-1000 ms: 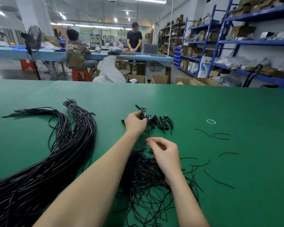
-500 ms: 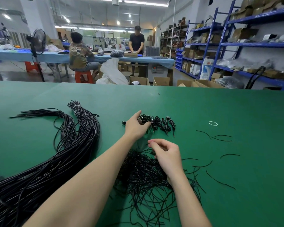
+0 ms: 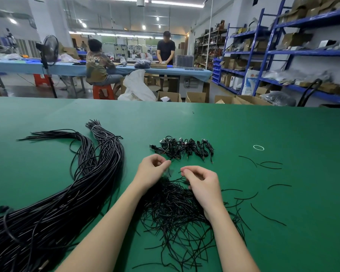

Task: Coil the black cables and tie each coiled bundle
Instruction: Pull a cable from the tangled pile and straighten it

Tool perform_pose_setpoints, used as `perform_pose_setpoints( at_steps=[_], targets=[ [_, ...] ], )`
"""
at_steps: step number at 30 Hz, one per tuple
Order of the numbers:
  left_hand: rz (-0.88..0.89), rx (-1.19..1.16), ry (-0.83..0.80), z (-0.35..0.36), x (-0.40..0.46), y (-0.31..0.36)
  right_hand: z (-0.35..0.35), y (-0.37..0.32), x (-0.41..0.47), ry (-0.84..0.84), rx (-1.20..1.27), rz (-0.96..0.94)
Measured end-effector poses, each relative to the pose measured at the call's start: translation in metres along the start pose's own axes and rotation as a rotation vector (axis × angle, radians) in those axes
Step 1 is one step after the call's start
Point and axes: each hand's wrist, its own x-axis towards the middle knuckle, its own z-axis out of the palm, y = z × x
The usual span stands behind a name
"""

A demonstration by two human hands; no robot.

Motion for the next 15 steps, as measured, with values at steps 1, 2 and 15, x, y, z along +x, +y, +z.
perform_pose_setpoints(
  at_steps=[1, 2, 15],
  targets=[
    [-0.006, -0.014, -0.024, -0.001, -0.002, 0.001, 0.000, 0.000, 0.000, 0.001, -0.002, 0.000],
    [-0.013, -0.028, -0.033, -0.002, -0.004, 0.000, 0.000, 0.000, -0.001, 0.002, -0.008, -0.001],
    [-0.052, -0.186, 0.064, -0.002, -0.011, -0.001, 0.019, -0.030, -0.004, -0.013, -0.284, -0.271]
  ],
)
